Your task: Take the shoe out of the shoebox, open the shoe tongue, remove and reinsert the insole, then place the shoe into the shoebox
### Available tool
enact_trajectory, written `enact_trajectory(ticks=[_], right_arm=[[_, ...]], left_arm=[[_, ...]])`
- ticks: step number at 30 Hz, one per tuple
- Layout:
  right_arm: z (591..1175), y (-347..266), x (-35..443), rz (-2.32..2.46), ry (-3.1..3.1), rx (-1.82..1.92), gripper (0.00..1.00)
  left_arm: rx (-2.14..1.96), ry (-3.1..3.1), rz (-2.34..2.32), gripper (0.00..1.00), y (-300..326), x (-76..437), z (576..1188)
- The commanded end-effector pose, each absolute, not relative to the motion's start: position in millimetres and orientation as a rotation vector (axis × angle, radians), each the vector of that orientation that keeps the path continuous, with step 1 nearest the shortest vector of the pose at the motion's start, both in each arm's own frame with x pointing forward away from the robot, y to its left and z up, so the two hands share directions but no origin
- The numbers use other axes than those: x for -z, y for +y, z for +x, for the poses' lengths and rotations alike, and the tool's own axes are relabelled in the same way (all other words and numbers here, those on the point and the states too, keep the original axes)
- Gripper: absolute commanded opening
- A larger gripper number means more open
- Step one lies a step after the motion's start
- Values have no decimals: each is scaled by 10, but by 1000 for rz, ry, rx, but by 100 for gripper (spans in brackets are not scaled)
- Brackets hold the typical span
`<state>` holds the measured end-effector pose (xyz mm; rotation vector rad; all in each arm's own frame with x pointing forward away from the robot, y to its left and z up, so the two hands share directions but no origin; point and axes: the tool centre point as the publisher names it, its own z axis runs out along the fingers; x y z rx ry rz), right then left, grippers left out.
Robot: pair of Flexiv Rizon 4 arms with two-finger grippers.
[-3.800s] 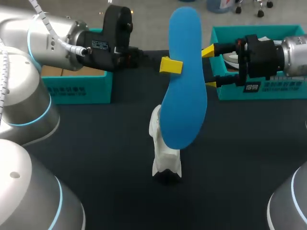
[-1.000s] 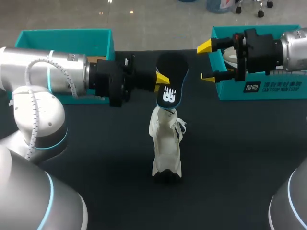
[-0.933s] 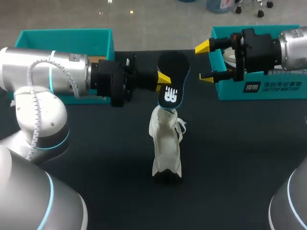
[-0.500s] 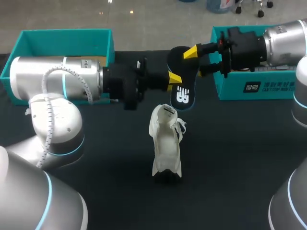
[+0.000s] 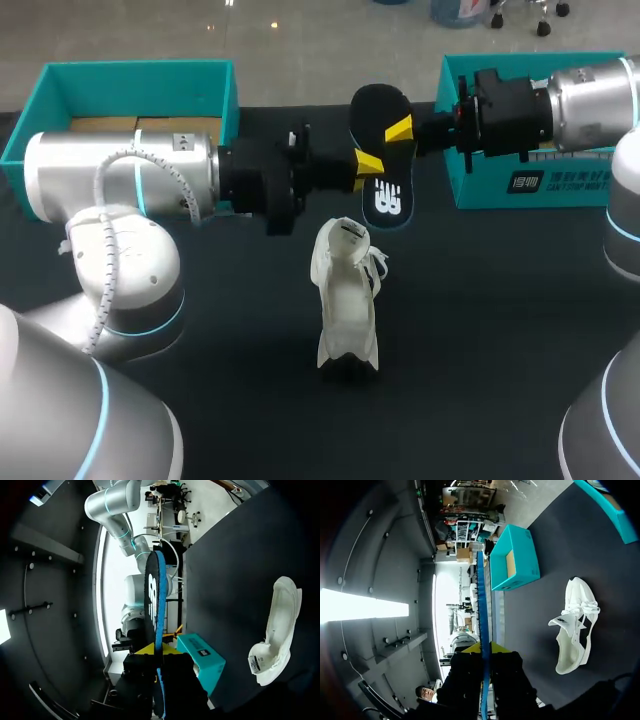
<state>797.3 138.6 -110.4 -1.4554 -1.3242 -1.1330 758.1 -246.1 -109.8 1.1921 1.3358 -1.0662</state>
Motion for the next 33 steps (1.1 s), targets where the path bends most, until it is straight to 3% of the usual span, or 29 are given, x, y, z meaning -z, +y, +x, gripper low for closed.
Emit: enact_trajectory(ticks=[1, 19, 33], right_arm=[[7969, 1359, 1136, -1457, -1312, 1148, 0], [7966, 1359, 1355, -1479, -1332, 1087, 0], [7936, 1393, 1425, -1470, -1345, 1058, 0]], left_arm=[[1042, 1381, 1209, 100, -2387, 1021, 7573], [608, 1803, 1708, 100, -2167, 794, 7747], [499, 1890, 1753, 100, -2161, 841, 7754]])
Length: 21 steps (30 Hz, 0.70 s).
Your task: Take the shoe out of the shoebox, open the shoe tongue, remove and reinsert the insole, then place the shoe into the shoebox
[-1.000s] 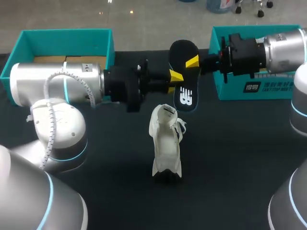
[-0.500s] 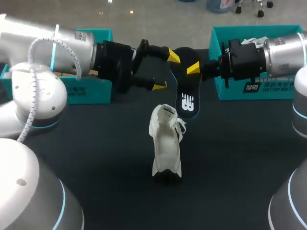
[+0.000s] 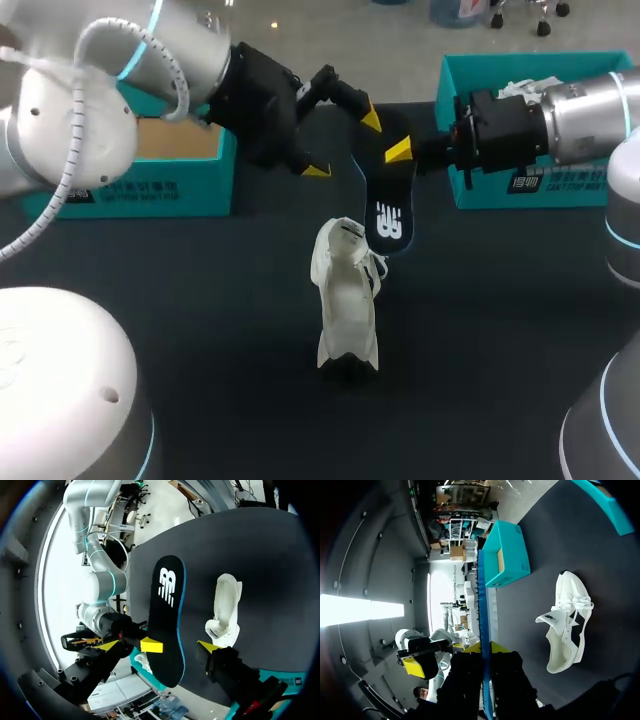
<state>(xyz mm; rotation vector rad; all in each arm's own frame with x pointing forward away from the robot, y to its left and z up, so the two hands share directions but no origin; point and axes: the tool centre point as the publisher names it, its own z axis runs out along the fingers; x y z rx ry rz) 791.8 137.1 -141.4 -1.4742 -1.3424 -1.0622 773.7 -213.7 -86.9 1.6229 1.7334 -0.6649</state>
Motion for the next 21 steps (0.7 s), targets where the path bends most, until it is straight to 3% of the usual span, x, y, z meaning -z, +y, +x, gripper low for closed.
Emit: enact_trajectory(ticks=[1, 8, 21], right_arm=[[7935, 1400, 1425, -1468, -1346, 1056, 0], [7922, 1455, 1474, -1454, -1356, 1037, 0], [7883, 1496, 1532, -1447, -1344, 1035, 0]], left_arm=[[499, 1890, 1753, 100, -2161, 841, 7754], [492, 1953, 1791, 100, -2193, 804, 7753], [114, 2296, 1984, 100, -2196, 736, 7827]])
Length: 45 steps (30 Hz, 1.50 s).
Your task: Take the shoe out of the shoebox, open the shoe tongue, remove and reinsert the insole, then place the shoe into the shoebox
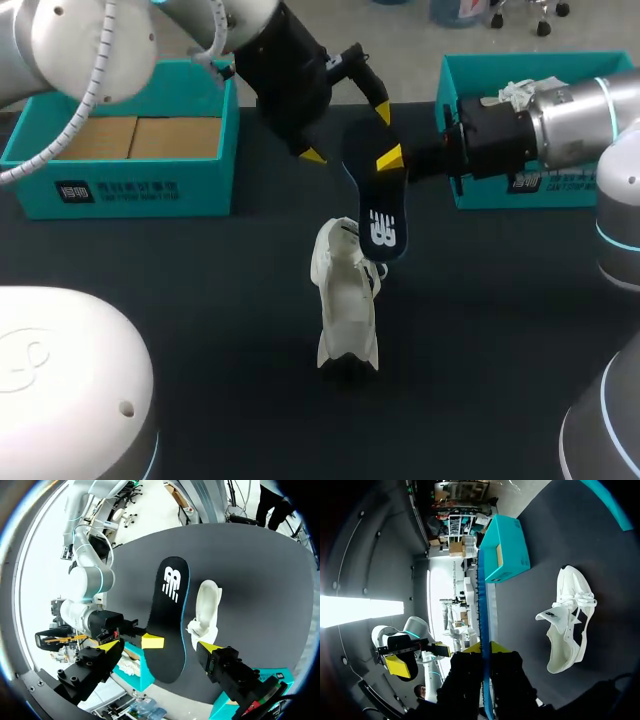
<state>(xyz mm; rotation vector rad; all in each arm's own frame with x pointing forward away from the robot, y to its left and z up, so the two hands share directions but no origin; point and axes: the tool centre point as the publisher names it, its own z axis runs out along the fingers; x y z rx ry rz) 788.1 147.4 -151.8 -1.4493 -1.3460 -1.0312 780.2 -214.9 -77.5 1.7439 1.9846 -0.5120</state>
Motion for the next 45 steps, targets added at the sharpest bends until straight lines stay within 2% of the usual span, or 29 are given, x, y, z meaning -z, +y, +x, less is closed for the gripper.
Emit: enact_trajectory(ticks=[1, 15, 45], right_arm=[[7881, 1499, 1533, -1446, -1344, 1036, 0], [7866, 1488, 1593, -1445, -1337, 1039, 0], [7861, 1485, 1565, -1426, -1333, 1063, 0]], left_arm=[[96, 2299, 2008, 100, -2189, 746, 7828], [-121, 2224, 2286, 100, -2114, 713, 7641], [-109, 2217, 2209, 100, -2132, 841, 7652]])
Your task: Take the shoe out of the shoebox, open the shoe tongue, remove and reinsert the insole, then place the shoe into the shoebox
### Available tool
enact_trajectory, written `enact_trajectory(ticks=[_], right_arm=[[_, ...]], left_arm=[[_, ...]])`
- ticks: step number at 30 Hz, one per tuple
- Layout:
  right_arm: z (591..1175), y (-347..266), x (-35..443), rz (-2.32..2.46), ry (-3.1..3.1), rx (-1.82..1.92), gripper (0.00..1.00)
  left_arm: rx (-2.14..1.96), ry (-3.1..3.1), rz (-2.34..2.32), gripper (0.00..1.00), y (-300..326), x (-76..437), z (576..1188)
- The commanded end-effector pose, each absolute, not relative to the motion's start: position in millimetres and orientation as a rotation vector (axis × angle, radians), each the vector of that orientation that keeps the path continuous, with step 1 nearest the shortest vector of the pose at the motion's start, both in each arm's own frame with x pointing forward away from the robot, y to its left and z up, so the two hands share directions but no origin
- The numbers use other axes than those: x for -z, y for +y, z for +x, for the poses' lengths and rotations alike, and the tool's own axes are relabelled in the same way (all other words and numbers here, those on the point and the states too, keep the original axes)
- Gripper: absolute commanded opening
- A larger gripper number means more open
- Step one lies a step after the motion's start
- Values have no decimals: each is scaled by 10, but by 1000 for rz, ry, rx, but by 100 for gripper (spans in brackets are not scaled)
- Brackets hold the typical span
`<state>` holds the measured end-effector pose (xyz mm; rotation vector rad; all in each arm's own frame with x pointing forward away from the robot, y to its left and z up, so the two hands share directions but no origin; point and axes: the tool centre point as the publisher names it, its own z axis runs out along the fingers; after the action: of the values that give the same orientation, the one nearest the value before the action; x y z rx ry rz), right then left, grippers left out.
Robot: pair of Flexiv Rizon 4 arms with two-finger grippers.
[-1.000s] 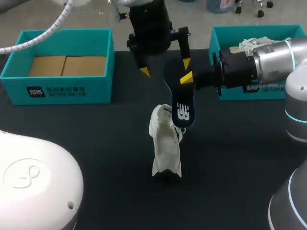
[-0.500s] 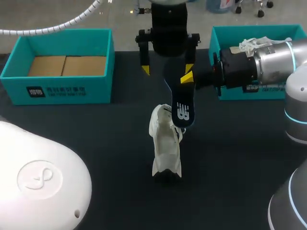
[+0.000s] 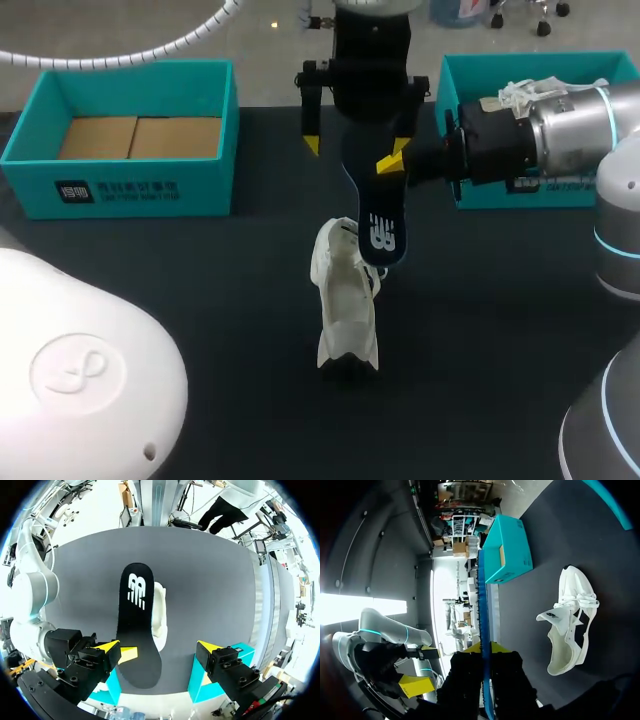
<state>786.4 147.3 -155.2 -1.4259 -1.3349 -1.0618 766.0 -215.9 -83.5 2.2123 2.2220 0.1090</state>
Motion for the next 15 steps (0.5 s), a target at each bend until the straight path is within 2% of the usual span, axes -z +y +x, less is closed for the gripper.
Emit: enact_trajectory(ticks=[1, 8, 15], right_arm=[[7860, 1486, 1567, -1426, -1332, 1064, 0], [7850, 1498, 1559, -1417, -1310, 1085, 0], [7849, 1482, 1519, -1415, -1317, 1086, 0]], left_arm=[[-109, 2217, 2209, 100, -2132, 841, 7652], [-109, 2217, 2209, 100, -2132, 841, 7652], [216, 2022, 2063, 100, -2049, 851, 7618]])
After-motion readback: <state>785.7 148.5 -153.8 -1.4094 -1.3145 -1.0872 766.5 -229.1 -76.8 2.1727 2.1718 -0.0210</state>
